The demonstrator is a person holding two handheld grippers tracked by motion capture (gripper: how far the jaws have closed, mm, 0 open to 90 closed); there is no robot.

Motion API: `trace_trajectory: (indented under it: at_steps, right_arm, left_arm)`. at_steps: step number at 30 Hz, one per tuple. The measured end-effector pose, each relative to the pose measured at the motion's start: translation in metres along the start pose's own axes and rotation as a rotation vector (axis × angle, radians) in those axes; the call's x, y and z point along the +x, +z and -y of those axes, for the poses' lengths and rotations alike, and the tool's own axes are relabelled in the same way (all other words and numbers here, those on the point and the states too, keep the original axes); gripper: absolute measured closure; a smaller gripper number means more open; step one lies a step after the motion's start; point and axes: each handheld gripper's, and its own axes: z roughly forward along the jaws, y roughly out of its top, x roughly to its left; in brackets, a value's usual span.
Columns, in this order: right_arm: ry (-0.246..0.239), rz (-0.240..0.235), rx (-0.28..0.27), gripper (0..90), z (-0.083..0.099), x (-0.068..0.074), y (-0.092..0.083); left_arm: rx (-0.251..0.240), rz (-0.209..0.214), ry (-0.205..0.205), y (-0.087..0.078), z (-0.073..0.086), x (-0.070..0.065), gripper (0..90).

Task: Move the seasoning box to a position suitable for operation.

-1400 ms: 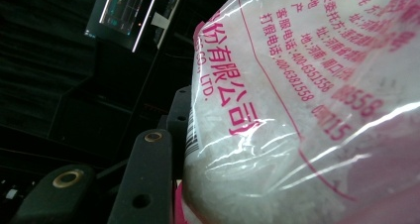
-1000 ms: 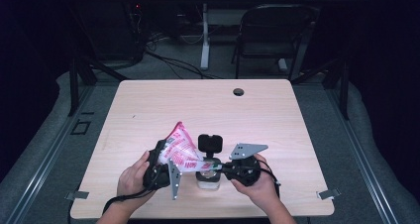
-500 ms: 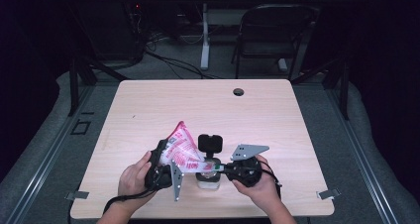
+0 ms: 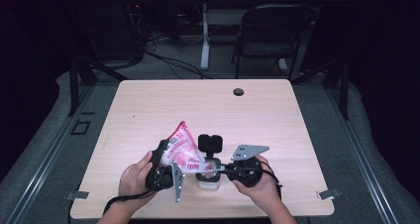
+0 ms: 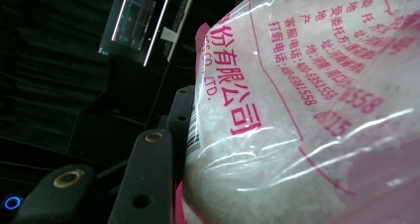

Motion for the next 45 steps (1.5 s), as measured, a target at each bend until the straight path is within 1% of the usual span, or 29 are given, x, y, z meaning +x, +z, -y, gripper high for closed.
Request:
trace_trajectory:
  at_steps: [16,19,22,23,26,30,35,37,38,39,44,45]
  right_arm:
    - [0.002,-0.001,-0.003,90.0,0.0004,0.0000,0.0005]
    - [0.002,-0.001,-0.003,90.0,0.0005,0.0000,0.0005]
    - [0.001,-0.003,-0.003,90.0,0.0005,0.0000,0.0006]
    - [-0.001,-0.003,0.000,90.0,0.0003,-0.0001,0.0004]
    - [0.002,-0.007,-0.003,90.0,0.0006,0.0001,0.0008]
    - [0.000,-0.008,-0.001,90.0,0.0006,0.0001,0.0008]
    - [-0.002,-0.007,0.001,90.0,0.0006,0.0002,0.0009]
    - [-0.003,-0.005,0.002,90.0,0.0006,0.0003,0.0010]
    - [-0.006,-0.004,0.007,90.0,0.0005,0.0005,0.0010]
    - [-0.010,-0.001,0.011,90.0,0.0004,0.0009,0.0011]
    - [-0.010,-0.002,0.009,90.0,0.0004,0.0014,0.0016]
    - [-0.010,-0.003,0.009,90.0,0.0004,0.0015,0.0018]
  left_arm:
    - [-0.002,-0.012,0.014,-0.0025,-0.0014,0.0016,64.6]
    - [-0.004,-0.006,0.010,-0.0026,-0.0013,0.0015,64.6]
    - [-0.005,-0.010,0.012,-0.0032,-0.0015,0.0019,64.7]
    - [-0.003,-0.008,0.007,-0.0035,-0.0015,0.0015,64.7]
    - [-0.008,-0.012,0.018,-0.0040,-0.0018,0.0026,64.7]
    - [-0.008,-0.012,0.019,-0.0048,-0.0021,0.0030,64.7]
    - [-0.011,-0.010,0.016,-0.0049,-0.0019,0.0031,64.6]
    - [-0.016,-0.017,0.019,-0.0054,-0.0021,0.0034,64.7]
    - [-0.018,-0.016,0.013,-0.0055,-0.0022,0.0030,64.7]
    - [-0.016,-0.015,0.016,-0.0058,-0.0024,0.0032,64.7]
    - [-0.017,-0.017,0.015,-0.0058,-0.0020,0.0031,64.8]
    - [-0.009,-0.017,0.026,-0.0063,-0.0022,0.0038,64.8]
